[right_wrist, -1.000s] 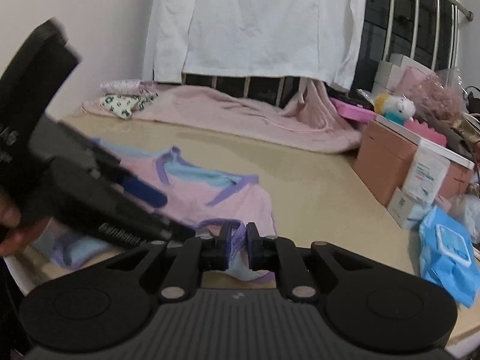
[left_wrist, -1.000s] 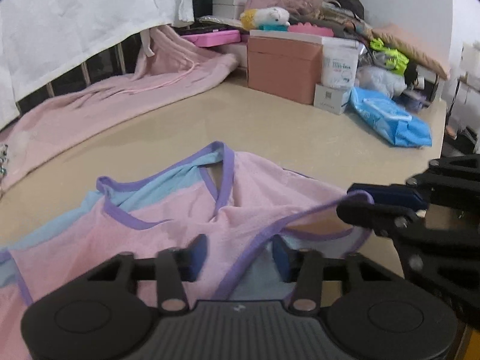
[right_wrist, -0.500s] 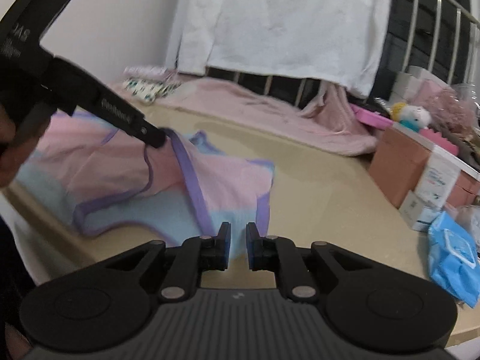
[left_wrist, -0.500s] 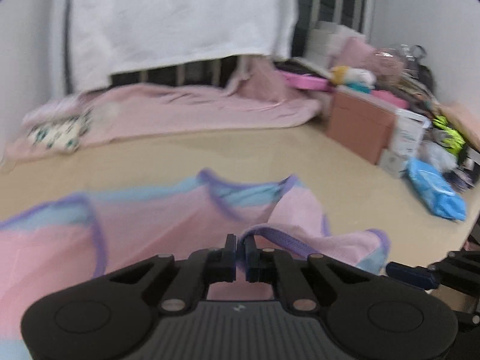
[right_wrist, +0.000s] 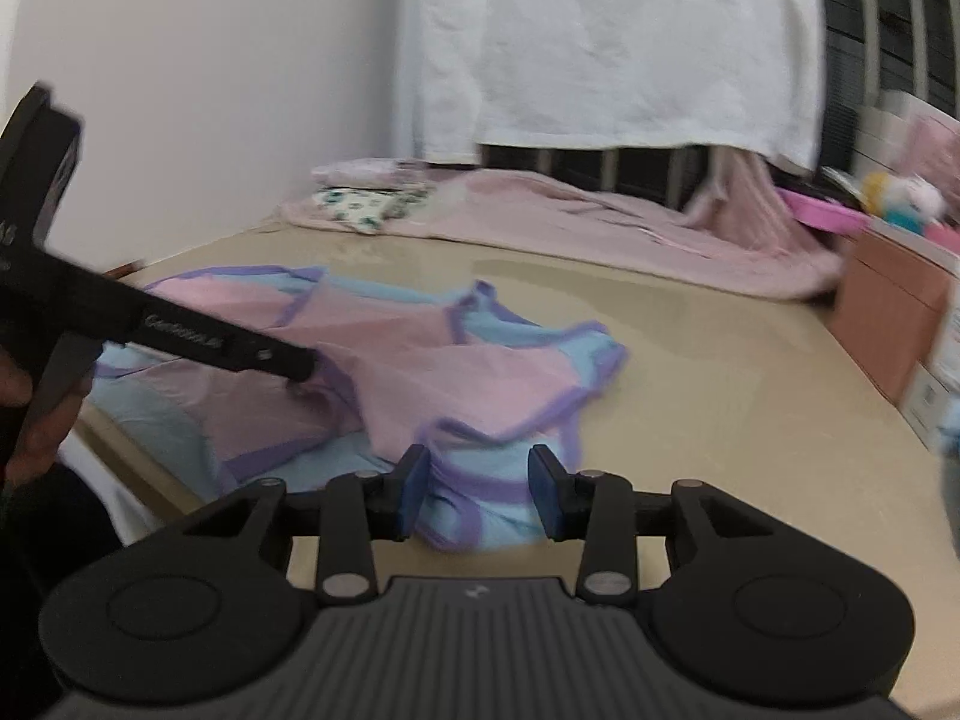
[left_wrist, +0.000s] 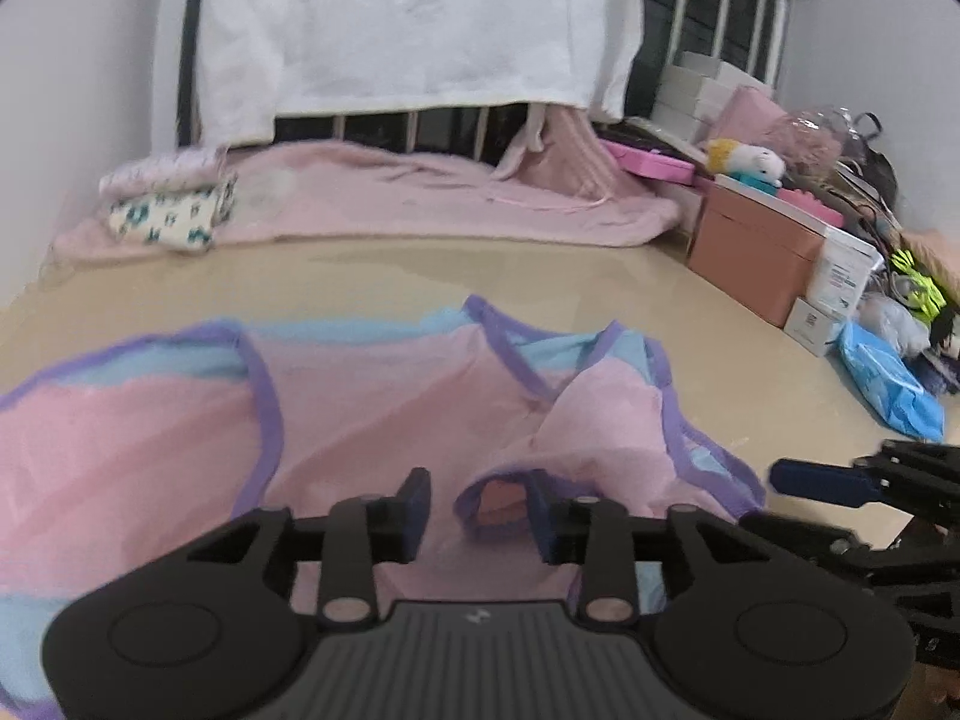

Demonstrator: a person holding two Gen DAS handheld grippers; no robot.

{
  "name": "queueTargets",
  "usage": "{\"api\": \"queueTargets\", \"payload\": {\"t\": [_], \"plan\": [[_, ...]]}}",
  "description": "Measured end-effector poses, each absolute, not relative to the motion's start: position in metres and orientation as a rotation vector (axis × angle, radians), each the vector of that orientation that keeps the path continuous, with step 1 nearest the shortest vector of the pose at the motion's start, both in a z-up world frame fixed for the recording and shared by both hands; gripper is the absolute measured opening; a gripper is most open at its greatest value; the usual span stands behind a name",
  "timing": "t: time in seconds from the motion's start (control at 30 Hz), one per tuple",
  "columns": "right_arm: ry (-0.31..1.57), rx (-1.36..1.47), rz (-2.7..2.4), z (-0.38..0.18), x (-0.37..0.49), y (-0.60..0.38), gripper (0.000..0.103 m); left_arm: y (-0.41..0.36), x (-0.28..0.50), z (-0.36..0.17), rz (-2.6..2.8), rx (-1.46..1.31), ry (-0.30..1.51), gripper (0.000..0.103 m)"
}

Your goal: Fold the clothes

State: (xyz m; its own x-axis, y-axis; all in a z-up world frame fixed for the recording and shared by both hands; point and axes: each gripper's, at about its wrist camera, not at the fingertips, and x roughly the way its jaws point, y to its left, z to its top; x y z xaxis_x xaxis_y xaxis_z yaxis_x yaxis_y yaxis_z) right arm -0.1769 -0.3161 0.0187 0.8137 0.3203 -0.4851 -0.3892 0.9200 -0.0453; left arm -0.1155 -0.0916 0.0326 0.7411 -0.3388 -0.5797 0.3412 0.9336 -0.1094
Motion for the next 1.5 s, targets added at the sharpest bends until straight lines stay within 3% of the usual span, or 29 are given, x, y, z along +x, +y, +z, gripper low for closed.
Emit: {"api": "queueTargets", "payload": {"t": [0.03, 0.07, 0.1, 0.27, 0.33, 0.4, 0.43, 0.6, 0.63, 0.7, 0.73, 1.0, 1.13, 1.33, 1.43, 1.5], "plan": [[0.497, -0.157, 0.409, 0.018, -0.175, -0.314, 0.038, -0.094, -0.116, 0.034, -0.377, 0.016, 0.628, 0.042], [0.514, -0.158, 0.435, 0.015, -0.171, -0.313, 0.028, -0.095, -0.114, 0.033, -0.381, 0.024, 0.639, 0.042], [0.554, -0.138, 0.438, 0.013, -0.164, -0.314, 0.001, -0.095, -0.112, 0.032, -0.383, 0.027, 0.658, 0.042], [0.706, 0.02, 0.373, 0.033, -0.163, -0.351, 0.003, -0.068, -0.112, 0.049, -0.404, -0.042, 0.679, 0.04], [0.73, 0.025, 0.342, 0.038, -0.169, -0.365, 0.011, -0.061, -0.105, 0.066, -0.403, -0.048, 0.655, 0.04], [0.713, 0.03, 0.326, 0.04, -0.173, -0.375, 0.031, -0.07, -0.092, 0.084, -0.425, -0.003, 0.63, 0.041], [0.684, 0.061, 0.327, 0.045, -0.174, -0.38, 0.035, -0.085, -0.08, 0.087, -0.47, 0.032, 0.655, 0.046], [0.613, 0.154, 0.3, 0.048, -0.14, -0.374, 0.038, -0.17, -0.022, 0.064, -0.567, 0.192, 0.82, 0.048], [0.64, 0.132, 0.269, 0.042, -0.129, -0.367, 0.038, -0.186, -0.012, 0.054, -0.559, 0.23, 0.851, 0.045], [0.669, 0.092, 0.235, 0.031, -0.117, -0.354, 0.037, -0.194, -0.008, 0.046, -0.542, 0.253, 0.862, 0.012], [0.672, 0.077, 0.231, 0.028, -0.116, -0.349, 0.037, -0.197, -0.006, 0.041, -0.533, 0.263, 0.866, 0.003], [0.622, 0.033, 0.251, 0.026, -0.121, -0.333, 0.037, -0.111, 0.012, 0.048, -0.358, -0.186, 0.761, 0.006], [0.609, 0.019, 0.27, 0.029, -0.121, -0.327, 0.037, -0.088, 0.009, 0.043, -0.37, -0.302, 0.788, 0.03], [0.628, -0.019, 0.269, 0.027, -0.12, -0.316, 0.037, -0.132, -0.02, 0.056, -0.653, -0.003, 0.725, 0.054], [0.626, -0.034, 0.271, 0.028, -0.127, -0.315, 0.037, -0.157, -0.017, 0.04, -0.719, 0.158, 0.774, 0.051], [0.618, -0.038, 0.279, 0.03, -0.138, -0.316, 0.037, -0.161, -0.011, 0.03, -0.694, 0.191, 0.81, 0.032]]}}
